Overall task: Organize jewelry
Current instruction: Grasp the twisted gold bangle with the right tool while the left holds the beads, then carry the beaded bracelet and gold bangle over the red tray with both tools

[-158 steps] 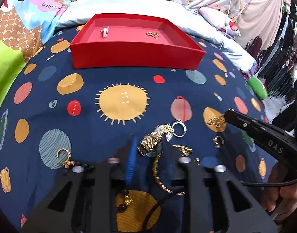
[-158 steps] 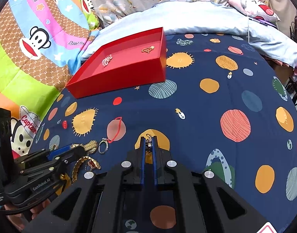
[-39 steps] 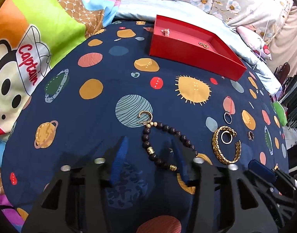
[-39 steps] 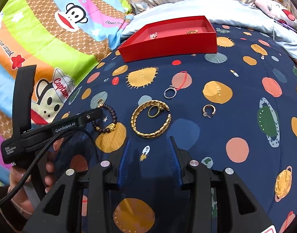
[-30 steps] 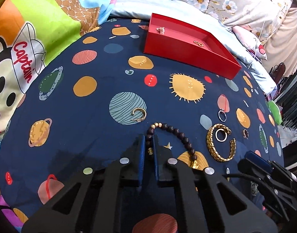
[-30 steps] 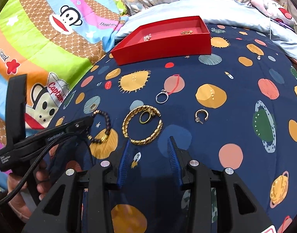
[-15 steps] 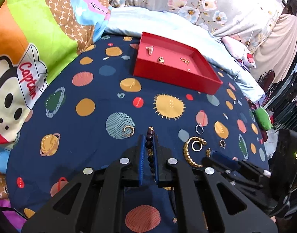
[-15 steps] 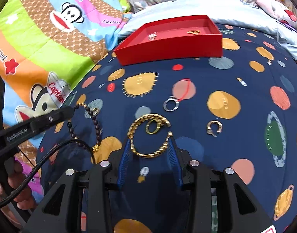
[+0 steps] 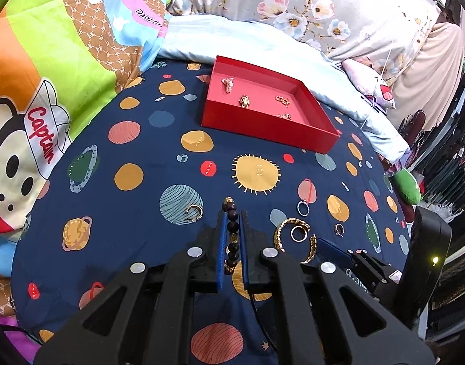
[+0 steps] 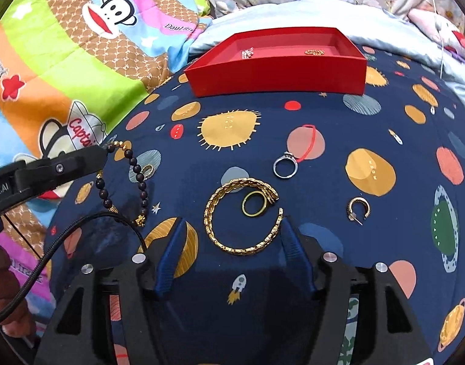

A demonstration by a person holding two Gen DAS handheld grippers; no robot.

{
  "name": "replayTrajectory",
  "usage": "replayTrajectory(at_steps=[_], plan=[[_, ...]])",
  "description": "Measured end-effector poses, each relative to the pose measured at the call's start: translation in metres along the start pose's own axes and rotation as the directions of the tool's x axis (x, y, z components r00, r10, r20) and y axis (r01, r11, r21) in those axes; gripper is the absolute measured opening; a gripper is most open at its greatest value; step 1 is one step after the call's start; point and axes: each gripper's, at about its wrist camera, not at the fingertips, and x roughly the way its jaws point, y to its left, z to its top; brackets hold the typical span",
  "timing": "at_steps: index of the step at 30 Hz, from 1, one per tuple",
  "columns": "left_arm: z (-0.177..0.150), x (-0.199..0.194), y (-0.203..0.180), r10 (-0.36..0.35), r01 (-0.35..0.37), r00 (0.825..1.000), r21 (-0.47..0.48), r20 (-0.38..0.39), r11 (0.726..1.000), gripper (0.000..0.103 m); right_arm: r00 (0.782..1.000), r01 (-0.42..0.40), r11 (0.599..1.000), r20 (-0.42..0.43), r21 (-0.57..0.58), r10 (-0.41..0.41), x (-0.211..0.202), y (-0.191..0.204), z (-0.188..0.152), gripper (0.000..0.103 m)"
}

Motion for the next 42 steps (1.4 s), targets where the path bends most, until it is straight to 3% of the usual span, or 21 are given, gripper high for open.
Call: replayTrajectory(at_steps=[5, 15, 24, 33, 42], plan=[[0.000, 0.001, 0.000, -0.001, 0.001, 1.000, -0.001, -0.001, 1.000, 0.007, 0.998, 0.054, 0.997, 0.013, -0.048, -0.054, 0.003, 0.005, 0.000, 0.051], [0.001, -0.001, 0.002, -0.001, 0.001, 1.000, -0.004, 0.006, 1.000, 0.007, 0.999, 0.037, 0.999, 0.032, -0.017, -0.037, -0.005, -0.004, 0.002, 0.050], [0.012, -0.015, -0.003, -0.004, 0.004, 0.999, 0.012, 0.038, 1.000, 0.007, 0.993, 0.024, 1.000, 0.111, 0.020, -0.026, -0.043, -0.022, 0.018, 0.050], [0.043, -0.024, -0.030, -0.055, 0.047, 0.994, 0.086, 0.095, 0.995, 0.007, 0.981, 0.061, 0.998, 0.185, 0.009, -0.061, -0.083, -0.046, 0.038, 0.050], [0.091, -0.009, -0.052, -0.087, 0.072, 0.985, 0.099, 0.148, 0.992, 0.007, 0.970, 0.065, 0.998, 0.234, 0.015, -0.067, -0.075, -0.077, 0.084, 0.050]])
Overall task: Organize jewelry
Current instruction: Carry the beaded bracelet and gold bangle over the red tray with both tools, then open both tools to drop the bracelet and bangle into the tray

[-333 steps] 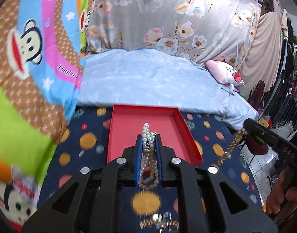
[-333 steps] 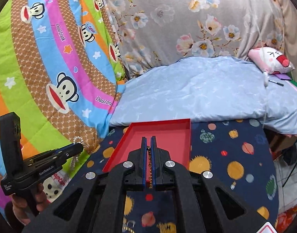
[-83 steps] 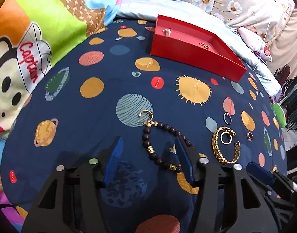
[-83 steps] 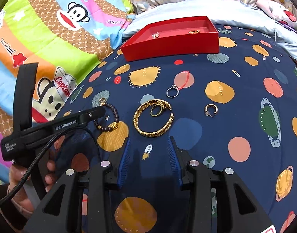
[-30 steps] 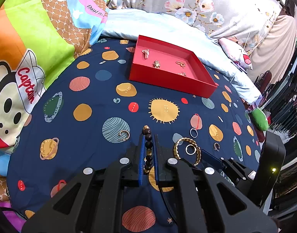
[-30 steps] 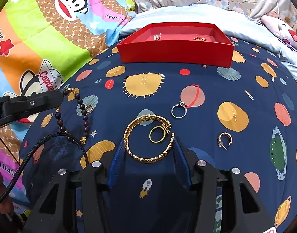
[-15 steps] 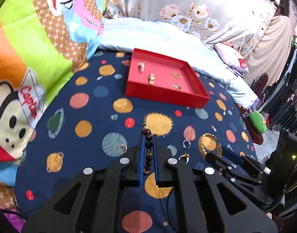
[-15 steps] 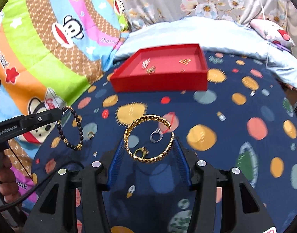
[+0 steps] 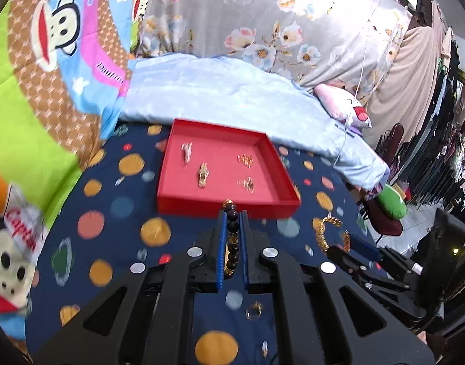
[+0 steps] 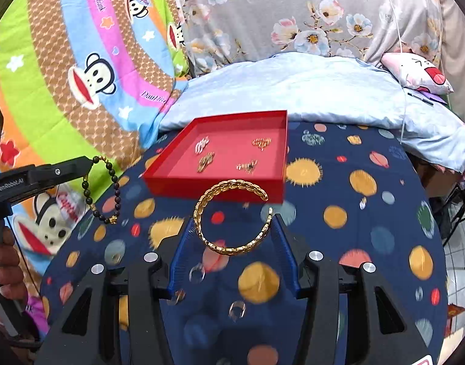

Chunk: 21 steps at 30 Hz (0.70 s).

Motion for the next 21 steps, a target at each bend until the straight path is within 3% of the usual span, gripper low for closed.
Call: replayTrajectory(at_steps=[10, 21], plan=[[0.058, 0.061, -0.010, 0.031, -0.032, 0.999, 0.042, 0.034, 0.999, 0.007, 1.000, -0.010, 1.000, -0.002, -0.029, 0.010, 0.074, -0.013, 0.047, 0.050], [0.077, 0.120, 0.001, 0.058, -0.058, 0.998, 0.027, -0.009, 0.998, 0.008, 0.998, -0.043, 0.998, -0.055, -0.034, 0.041, 0.144, -0.005, 0.063, 0.050]])
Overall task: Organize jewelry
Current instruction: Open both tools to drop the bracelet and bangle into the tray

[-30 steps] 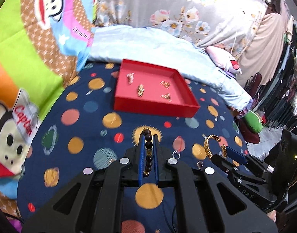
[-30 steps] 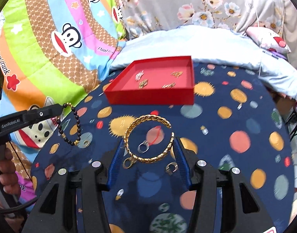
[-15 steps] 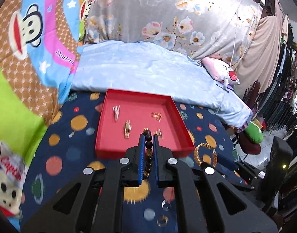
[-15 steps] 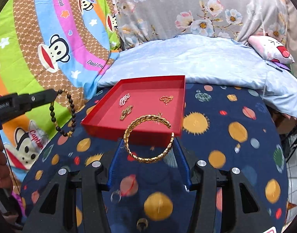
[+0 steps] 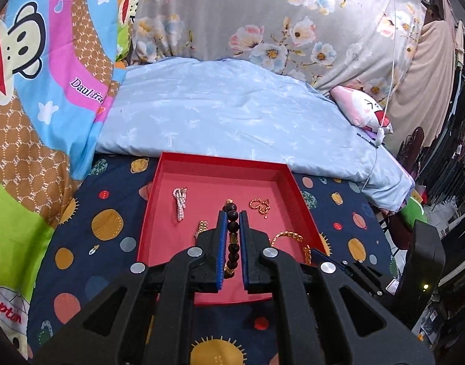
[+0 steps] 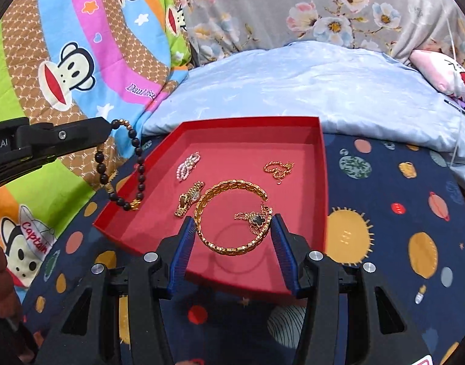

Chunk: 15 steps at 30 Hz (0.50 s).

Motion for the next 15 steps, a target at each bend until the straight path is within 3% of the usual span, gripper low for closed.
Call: replayTrajectory(at_steps=[3, 5, 7, 15], plan=[[-0.002, 0.007, 0.003, 0.014, -0.014, 1.000, -0.006, -0.012, 1.000, 0.008, 1.000, -0.003, 1.000, -0.019, -0.006, 0.003, 0.008, 0.001, -0.002, 0.051], [-0.003, 0.011, 0.005, 0.026, -0.026, 0.999, -0.009, -0.018, 1.000, 0.014, 1.000, 0.000, 1.000, -0.022, -0.007, 0.000, 0.010, 0.002, -0.003, 0.052], [-0.005, 0.013, 0.009, 0.032, -0.033, 0.999, -0.028, -0.028, 0.999, 0.037, 1.000, 0.009, 1.000, -0.024, -0.009, -0.009, 0.009, 0.002, -0.005, 0.052], [-0.012, -0.005, 0.018, 0.049, -0.050, 0.999, -0.042, -0.014, 0.998, 0.038, 1.000, -0.003, 1.000, -0.003, 0.007, 0.003, -0.017, 0.007, -0.013, 0.052]])
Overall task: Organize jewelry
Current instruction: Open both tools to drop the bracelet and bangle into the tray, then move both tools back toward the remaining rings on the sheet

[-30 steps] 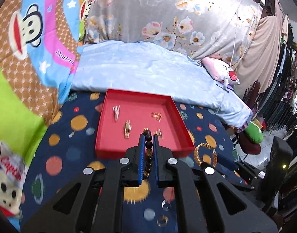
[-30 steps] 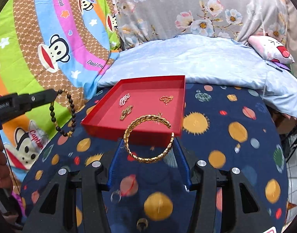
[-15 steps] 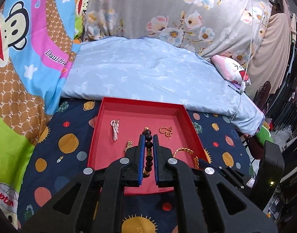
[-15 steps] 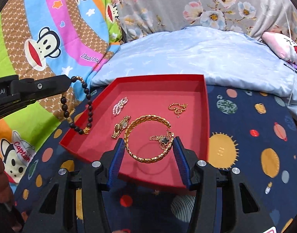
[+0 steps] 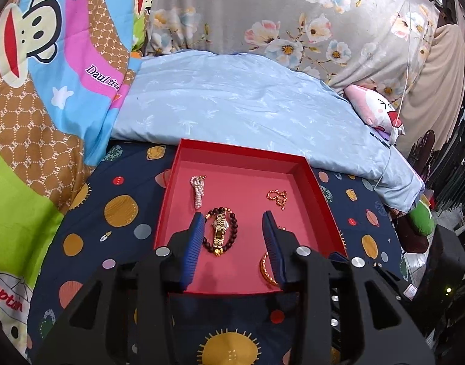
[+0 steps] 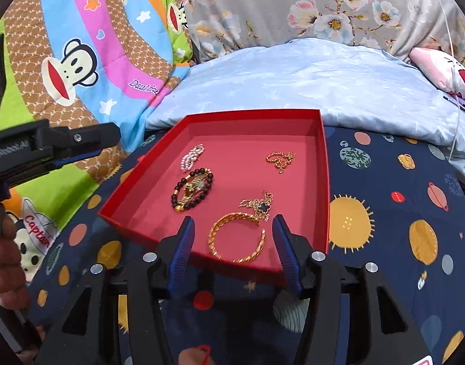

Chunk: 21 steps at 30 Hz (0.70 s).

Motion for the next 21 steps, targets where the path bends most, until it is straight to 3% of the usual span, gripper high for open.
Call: replayTrajectory(at_steps=[11, 21], plan=[[-0.039, -0.044, 0.004, 0.019, -0.019, 1.000, 0.002, -0.010, 1.000, 0.039, 0.999, -0.035, 0.999, 0.026, 0.020, 0.034, -0.058, 0.019, -0.036, 0.055], [-0.099, -0.075, 0.009, -0.002, 0.000, 0.996, -0.019, -0.090, 1.000, 0.040, 1.000, -0.001, 0.999, -0.017, 0.038, 0.001, -0.106, 0.030, -0.104, 0.058]])
